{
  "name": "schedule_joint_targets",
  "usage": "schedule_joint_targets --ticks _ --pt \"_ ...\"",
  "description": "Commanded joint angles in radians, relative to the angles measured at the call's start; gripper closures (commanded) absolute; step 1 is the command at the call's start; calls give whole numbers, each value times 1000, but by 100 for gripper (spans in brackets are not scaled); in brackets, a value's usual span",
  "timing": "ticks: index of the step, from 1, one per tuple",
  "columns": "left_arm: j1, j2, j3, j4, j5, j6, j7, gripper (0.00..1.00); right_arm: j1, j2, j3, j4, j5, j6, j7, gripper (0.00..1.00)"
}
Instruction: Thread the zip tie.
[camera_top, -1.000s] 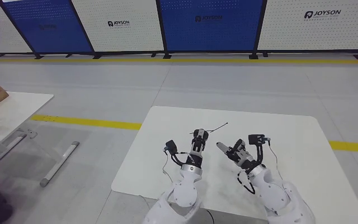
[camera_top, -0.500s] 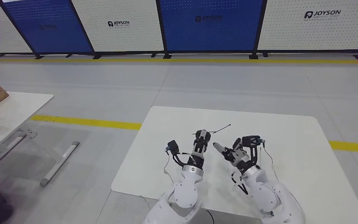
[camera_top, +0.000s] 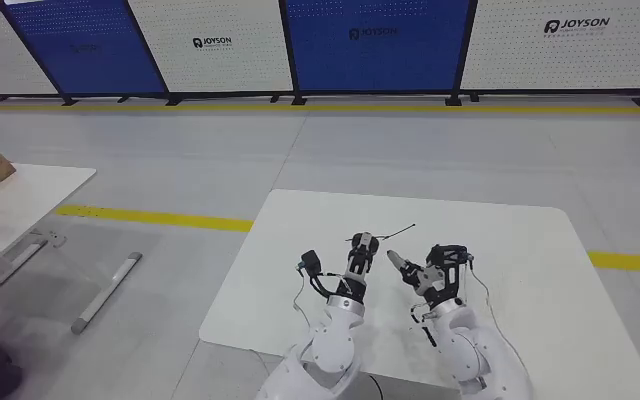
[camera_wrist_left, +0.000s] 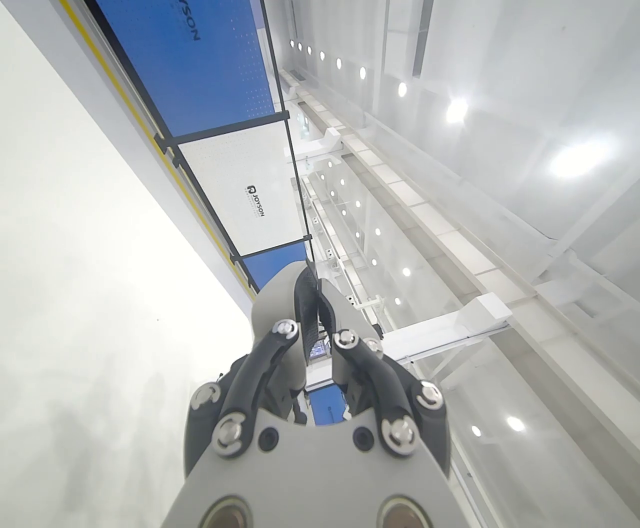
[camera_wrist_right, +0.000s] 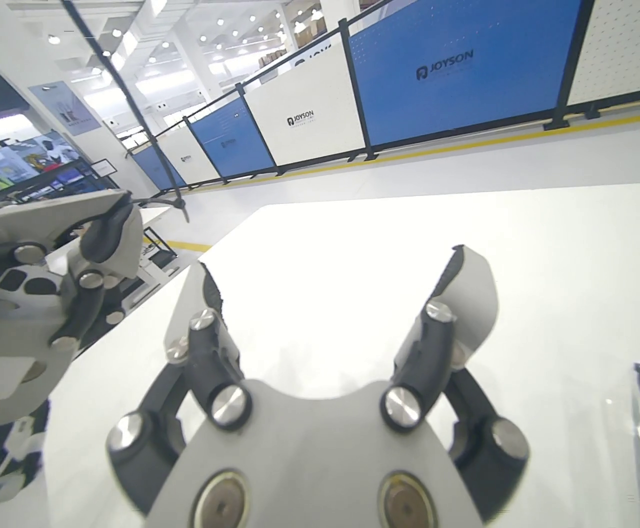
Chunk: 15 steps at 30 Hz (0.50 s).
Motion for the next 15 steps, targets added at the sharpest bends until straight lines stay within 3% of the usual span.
schedule_joint_targets --ticks 1,5,8,12,15 --pt "-1 -1 1 2 1 1 3 100 4 0 -2 5 25 -40 26 67" --pt "-4 -2 6 6 6 3 7 100 10 2 3 6 67 -95 58 67" --pt "-7 -2 10 11 12 6 6 100 13 3 8 3 68 -98 59 69" --pt "-12 -4 17 22 19 10 5 100 16 3 7 2 68 -100 63 61" --pt "-17 -6 28 35 25 14 8 100 18 4 2 -4 65 -108 70 63"
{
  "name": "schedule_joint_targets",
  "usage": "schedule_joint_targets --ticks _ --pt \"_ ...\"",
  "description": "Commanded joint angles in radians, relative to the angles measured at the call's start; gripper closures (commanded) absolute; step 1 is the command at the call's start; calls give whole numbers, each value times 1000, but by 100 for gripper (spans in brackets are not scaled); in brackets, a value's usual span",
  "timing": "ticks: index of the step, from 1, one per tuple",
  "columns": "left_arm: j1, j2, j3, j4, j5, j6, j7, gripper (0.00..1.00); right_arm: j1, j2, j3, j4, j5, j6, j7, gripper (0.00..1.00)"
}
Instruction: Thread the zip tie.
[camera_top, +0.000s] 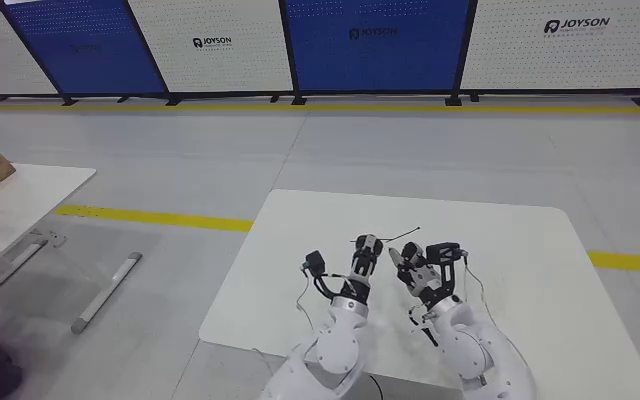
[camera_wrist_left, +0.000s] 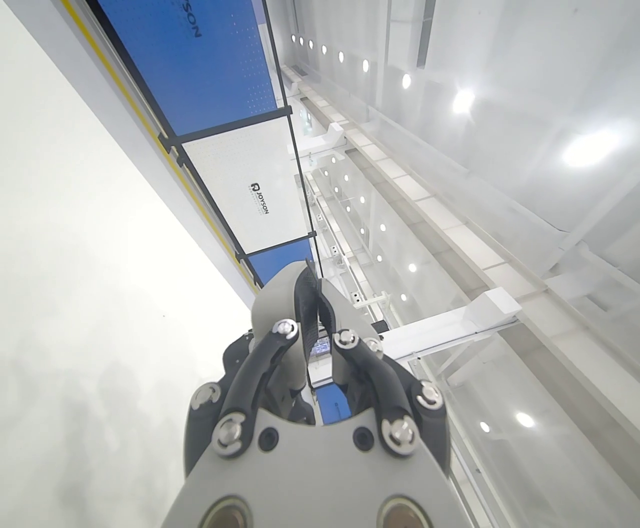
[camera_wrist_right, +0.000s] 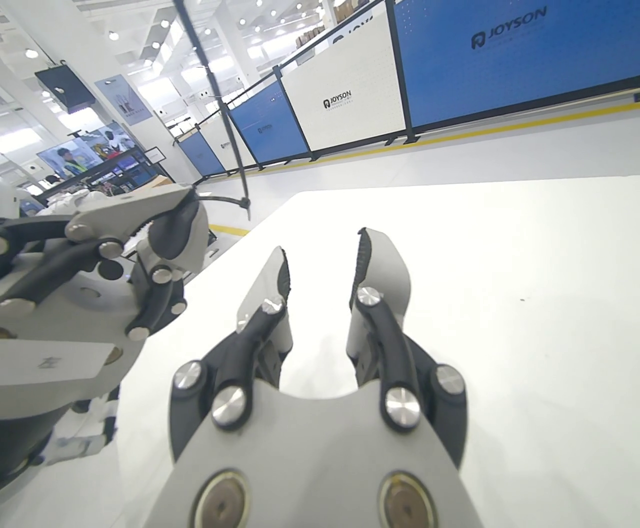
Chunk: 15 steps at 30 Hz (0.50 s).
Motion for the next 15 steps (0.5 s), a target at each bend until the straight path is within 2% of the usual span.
schedule_joint_targets --ticks 1,15 --pt "-4 -1 6 7 1 1 2 100 0 0 -2 -3 -3 -4 3 64" --pt "-12 -6 24 27 16 1 11 100 -5 3 2 -9 -5 -19 -7 73"
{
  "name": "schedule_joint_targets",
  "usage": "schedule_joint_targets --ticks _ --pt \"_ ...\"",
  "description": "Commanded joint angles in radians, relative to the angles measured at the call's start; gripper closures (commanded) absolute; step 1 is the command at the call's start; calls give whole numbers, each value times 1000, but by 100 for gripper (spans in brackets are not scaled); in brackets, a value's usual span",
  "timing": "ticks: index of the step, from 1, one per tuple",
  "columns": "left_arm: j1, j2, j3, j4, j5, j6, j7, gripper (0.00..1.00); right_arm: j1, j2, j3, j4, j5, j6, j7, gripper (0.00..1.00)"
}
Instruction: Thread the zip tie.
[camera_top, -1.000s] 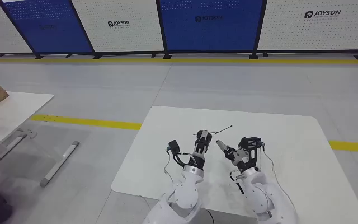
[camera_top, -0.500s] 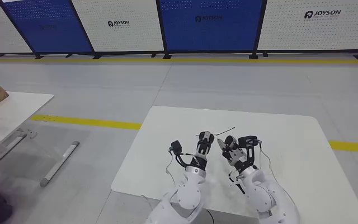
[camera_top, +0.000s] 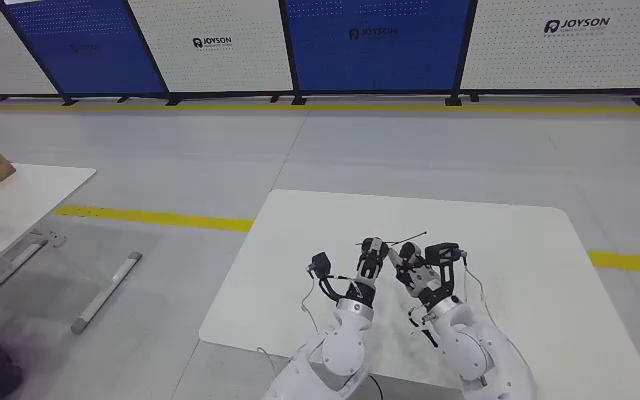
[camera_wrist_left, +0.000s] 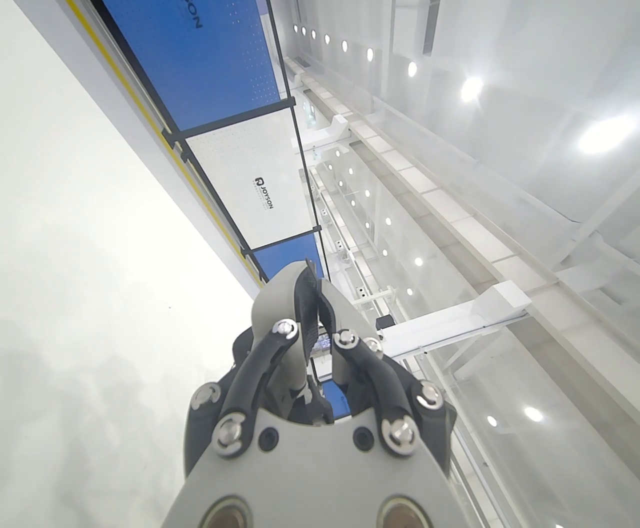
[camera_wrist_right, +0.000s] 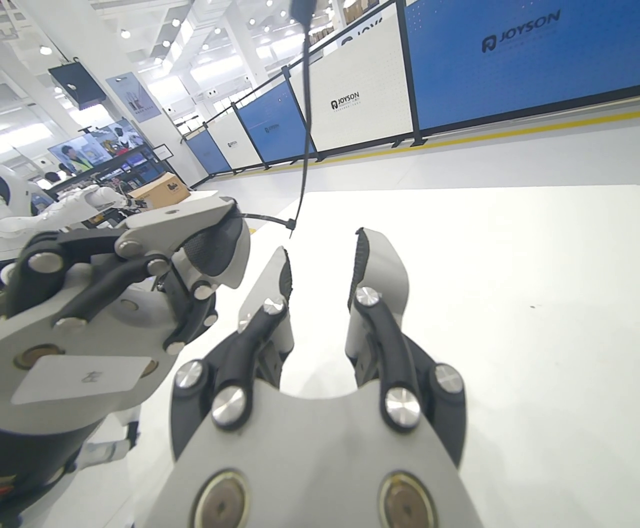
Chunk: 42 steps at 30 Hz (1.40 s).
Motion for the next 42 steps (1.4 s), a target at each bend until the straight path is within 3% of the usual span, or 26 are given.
schedule_joint_targets --ticks 1,28,32,34,42 --pt "0 -1 3 3 3 0 1 100 -2 0 -2 -1 -1 -1 -1 73" --pt "-4 -5 14 18 15 13 -1 100 7 2 -2 4 10 -8 -4 80" --pt "-3 -5 14 18 18 13 -2 100 7 2 -2 3 7 -8 -6 88" --pt "-2 -5 15 18 20 13 -2 100 7 2 -2 3 6 -7 -6 100" --pt "3 -5 14 8 25 6 1 100 2 4 -3 -1 -1 -5 -2 100"
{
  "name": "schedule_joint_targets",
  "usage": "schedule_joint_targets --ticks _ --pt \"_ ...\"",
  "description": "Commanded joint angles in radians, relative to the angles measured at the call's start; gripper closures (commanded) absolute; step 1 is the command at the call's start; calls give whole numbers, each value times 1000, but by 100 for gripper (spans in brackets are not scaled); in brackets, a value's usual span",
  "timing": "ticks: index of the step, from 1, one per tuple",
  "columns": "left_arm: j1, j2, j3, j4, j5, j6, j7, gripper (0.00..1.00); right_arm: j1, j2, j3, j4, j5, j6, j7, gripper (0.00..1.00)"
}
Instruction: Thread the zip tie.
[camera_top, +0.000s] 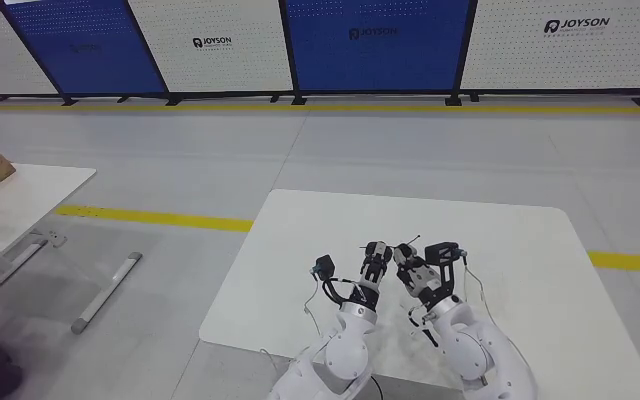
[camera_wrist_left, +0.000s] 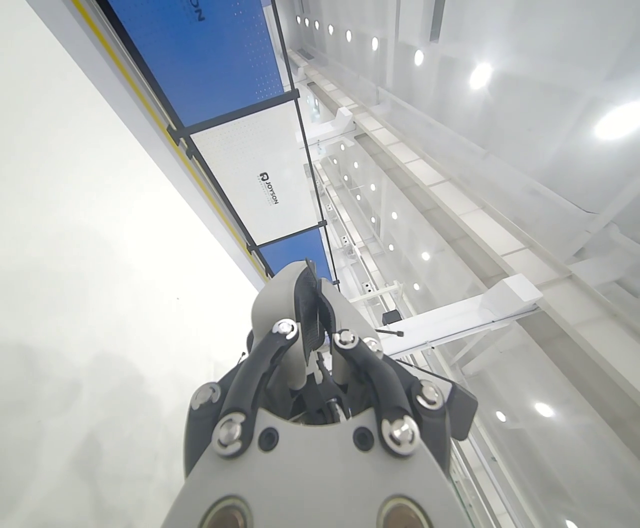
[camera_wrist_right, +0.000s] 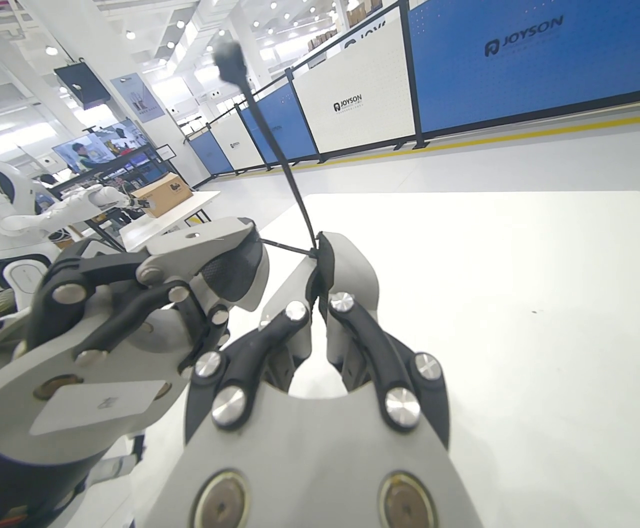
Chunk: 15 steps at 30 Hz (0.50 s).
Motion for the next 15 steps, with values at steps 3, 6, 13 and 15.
schedule_joint_targets --ticks 3,6,13,15 --pt "4 1 0 -10 10 -24 -2 100 -1 1 -2 -1 -5 1 6 100" --pt "8 2 -2 -13 9 -40 -5 100 0 0 -8 0 -10 3 9 100" --pt "17 4 -5 -30 15 -56 -10 100 7 -1 -17 11 -18 9 17 100" --pt "21 5 -7 -37 17 -61 -11 100 10 -2 -21 16 -20 11 17 100"
